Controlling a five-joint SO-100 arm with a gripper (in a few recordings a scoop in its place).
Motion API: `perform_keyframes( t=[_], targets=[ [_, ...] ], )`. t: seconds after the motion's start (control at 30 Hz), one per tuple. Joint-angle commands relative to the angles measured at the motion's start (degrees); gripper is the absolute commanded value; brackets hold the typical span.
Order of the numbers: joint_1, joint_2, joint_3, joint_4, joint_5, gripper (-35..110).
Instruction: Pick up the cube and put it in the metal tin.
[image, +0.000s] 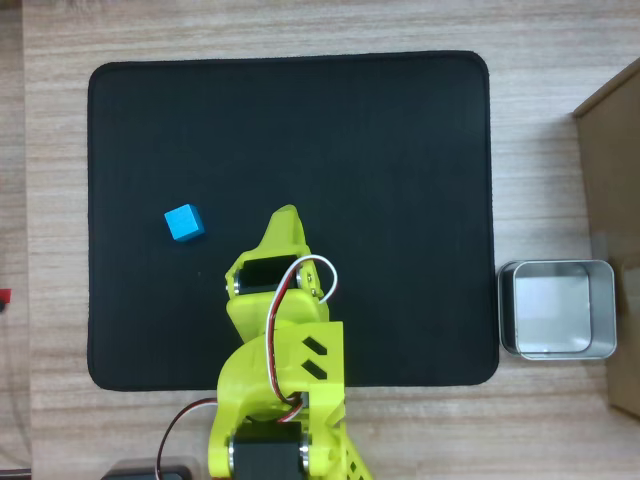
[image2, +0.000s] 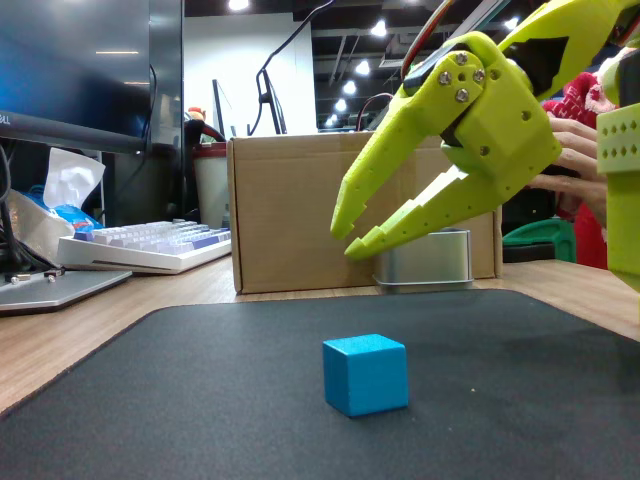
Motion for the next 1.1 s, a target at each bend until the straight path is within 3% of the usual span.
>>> perform_keyframes(
  t=[0.0,0.2,0.33,0.53,1.07],
  targets=[
    [-0.5,1.5,0.6,0.7,-0.9,0],
    [-1.0,0.5,-4.5,-0.6,-2.8,0],
    [-4.1,-1.1,-16.7,10.1,-2.8,0],
    [-7.8,-6.9,-25.0,12.2,-2.8,0],
    [-19.0,-24.6,-30.1,15.0,0.8,13]
  ],
)
